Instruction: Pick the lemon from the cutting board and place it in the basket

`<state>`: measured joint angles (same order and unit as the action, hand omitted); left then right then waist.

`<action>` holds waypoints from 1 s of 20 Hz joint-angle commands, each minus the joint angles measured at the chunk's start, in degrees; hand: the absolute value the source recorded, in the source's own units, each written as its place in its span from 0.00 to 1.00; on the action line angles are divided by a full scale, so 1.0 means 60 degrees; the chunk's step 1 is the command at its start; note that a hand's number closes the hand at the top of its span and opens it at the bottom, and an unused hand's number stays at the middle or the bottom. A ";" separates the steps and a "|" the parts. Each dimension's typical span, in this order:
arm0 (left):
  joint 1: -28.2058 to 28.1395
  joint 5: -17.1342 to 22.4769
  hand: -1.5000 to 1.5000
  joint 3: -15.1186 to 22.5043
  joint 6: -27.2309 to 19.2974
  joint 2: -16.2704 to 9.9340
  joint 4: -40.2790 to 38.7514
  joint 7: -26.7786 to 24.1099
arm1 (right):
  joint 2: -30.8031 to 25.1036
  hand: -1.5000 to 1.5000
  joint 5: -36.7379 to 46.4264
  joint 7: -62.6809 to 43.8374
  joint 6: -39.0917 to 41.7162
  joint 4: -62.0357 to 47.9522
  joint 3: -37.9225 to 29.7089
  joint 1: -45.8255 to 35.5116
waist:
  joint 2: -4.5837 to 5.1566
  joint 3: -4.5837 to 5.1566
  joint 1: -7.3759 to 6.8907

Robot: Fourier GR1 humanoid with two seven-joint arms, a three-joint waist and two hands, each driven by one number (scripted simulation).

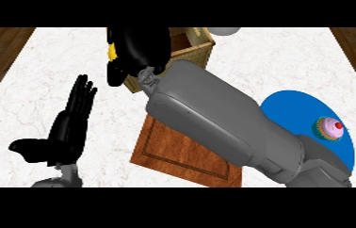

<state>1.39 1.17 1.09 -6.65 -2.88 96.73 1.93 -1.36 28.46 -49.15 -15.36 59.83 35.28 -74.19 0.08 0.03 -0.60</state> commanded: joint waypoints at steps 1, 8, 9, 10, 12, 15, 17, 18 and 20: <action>0.0465 0.0229 0.50 -0.0406 0.0158 -0.0219 -0.0400 0.0053 | -0.0179 1.00 0.0115 0.0536 0.0858 -0.0145 -0.0495 0.0064 | -0.0009 -0.0001 0.0058; 0.0060 0.0043 0.50 -0.0020 0.0152 -0.0035 0.0034 0.0078 | 0.0218 1.00 0.0500 0.2217 0.0188 -0.2085 -0.1144 0.0401 | 0.0017 -0.0001 -0.0039; 0.0090 0.0079 0.50 -0.0280 0.0258 -0.0149 -0.0470 -0.0573 | 0.0184 1.00 0.0583 0.2683 -0.0049 -0.2057 -0.0901 0.1048 | 0.0027 0.0001 -0.0011; -0.0383 -0.0075 0.50 0.0271 0.0130 0.0119 0.0361 0.0008 | 0.0221 1.00 0.0217 0.2588 -0.0363 -0.2565 -0.0894 0.0388 | 0.0031 0.0001 -0.0173; 0.0494 -0.0418 0.50 0.0204 -0.0273 0.0358 -0.0668 -0.0291 | 0.0224 1.00 0.0038 0.2901 -0.0378 -0.2839 -0.1008 0.0486 | 0.0046 0.0002 -0.0097; -0.0717 -0.0047 0.50 0.0305 0.0195 0.0117 0.0526 0.0029 | 0.0226 1.00 0.0382 0.2993 -0.0555 -0.2742 -0.1121 0.0799 | 0.0003 -0.0002 -0.0096; -0.0066 -0.0181 0.50 0.0001 0.0022 0.0057 -0.0075 -0.0223 | 0.0226 1.00 0.0292 0.3415 -0.0697 -0.2561 -0.1329 0.1316 | 0.0009 -0.0002 -0.0022; -0.0105 -0.0012 0.50 -0.0107 0.0156 -0.0046 0.0035 -0.0089 | 0.0226 1.00 0.0349 0.3585 -0.0418 -0.2886 -0.1819 0.1010 | 0.0009 -0.0002 -0.0017; -0.0090 0.0198 0.50 -0.0209 0.0321 -0.0148 0.0179 0.0065 | 0.0226 1.00 0.0326 0.3597 -0.0568 -0.3786 -0.2063 0.0549 | 0.0034 0.0000 -0.0125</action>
<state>0.99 0.91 1.01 -5.94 -2.70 96.71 1.43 -0.19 30.56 -29.50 -17.90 42.82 26.19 -68.71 0.17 0.02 -0.89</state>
